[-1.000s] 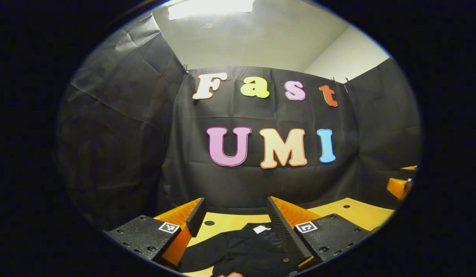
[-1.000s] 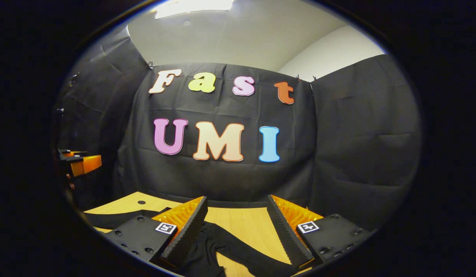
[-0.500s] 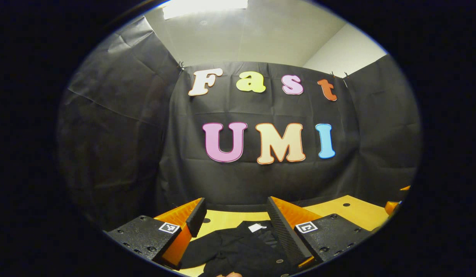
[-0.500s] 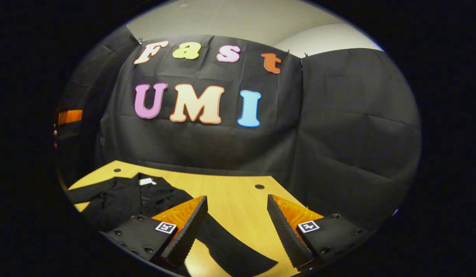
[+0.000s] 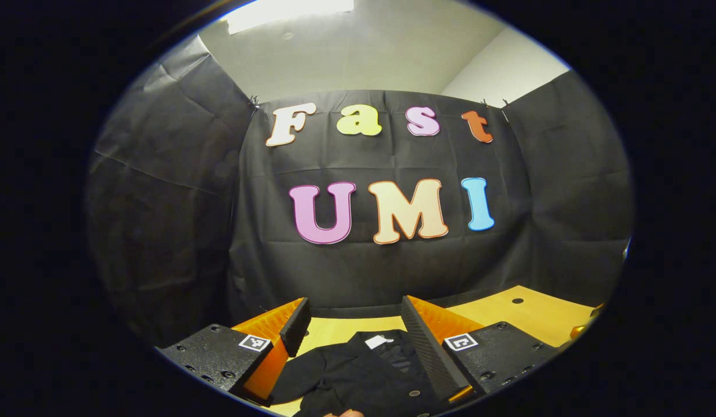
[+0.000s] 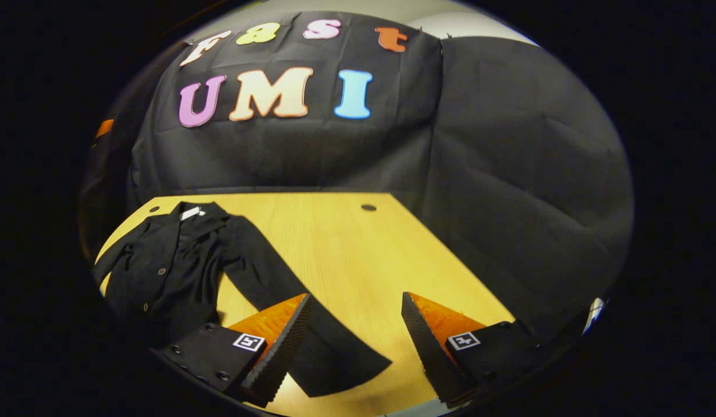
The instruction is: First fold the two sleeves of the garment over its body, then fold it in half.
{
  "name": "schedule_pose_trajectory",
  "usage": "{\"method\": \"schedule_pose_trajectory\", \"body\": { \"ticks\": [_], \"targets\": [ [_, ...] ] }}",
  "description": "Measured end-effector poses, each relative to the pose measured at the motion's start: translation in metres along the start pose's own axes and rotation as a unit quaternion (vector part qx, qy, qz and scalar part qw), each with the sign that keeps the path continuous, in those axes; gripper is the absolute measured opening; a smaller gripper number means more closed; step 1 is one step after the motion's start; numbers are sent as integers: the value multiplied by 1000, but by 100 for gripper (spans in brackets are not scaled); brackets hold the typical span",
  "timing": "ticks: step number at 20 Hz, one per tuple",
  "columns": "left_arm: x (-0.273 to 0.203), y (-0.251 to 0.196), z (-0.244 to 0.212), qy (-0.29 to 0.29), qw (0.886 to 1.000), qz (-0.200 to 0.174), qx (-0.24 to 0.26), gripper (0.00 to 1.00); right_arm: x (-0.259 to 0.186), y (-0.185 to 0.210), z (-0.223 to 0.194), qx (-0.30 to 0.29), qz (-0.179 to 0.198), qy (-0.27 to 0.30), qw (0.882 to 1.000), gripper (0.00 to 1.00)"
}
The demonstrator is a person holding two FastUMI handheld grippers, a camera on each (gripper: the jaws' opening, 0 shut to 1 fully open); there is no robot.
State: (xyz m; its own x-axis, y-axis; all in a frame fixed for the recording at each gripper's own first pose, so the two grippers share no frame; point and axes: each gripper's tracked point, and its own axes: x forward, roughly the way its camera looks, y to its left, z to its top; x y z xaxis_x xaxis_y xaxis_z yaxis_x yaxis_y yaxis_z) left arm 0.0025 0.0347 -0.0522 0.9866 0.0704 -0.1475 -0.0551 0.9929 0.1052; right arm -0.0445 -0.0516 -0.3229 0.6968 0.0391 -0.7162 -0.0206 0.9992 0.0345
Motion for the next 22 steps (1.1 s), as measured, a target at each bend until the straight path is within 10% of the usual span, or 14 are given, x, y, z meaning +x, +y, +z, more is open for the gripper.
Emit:
{"method": "schedule_pose_trajectory", "body": {
  "ticks": [11, 14, 17, 22],
  "targets": [
    [-14, -12, 5, -2, 999, 26, 21, 92, 39, 14, -93, 34, 45, 179, 982, 92],
    [-24, -13, 5, -2, 999, 36, 22, 92, 43, 25, -91, 15, 68, 166, 984, 70],
    [-28, -10, 7, -11, 999, 39, 19, 92, 41, 33, -92, 25, 76, 166, 983, 14],
    [-23, 13, -6, 5, 999, 42, 14, 91, 39, 55, -27, 94, 77, 98, 988, 6]
  ]
}}
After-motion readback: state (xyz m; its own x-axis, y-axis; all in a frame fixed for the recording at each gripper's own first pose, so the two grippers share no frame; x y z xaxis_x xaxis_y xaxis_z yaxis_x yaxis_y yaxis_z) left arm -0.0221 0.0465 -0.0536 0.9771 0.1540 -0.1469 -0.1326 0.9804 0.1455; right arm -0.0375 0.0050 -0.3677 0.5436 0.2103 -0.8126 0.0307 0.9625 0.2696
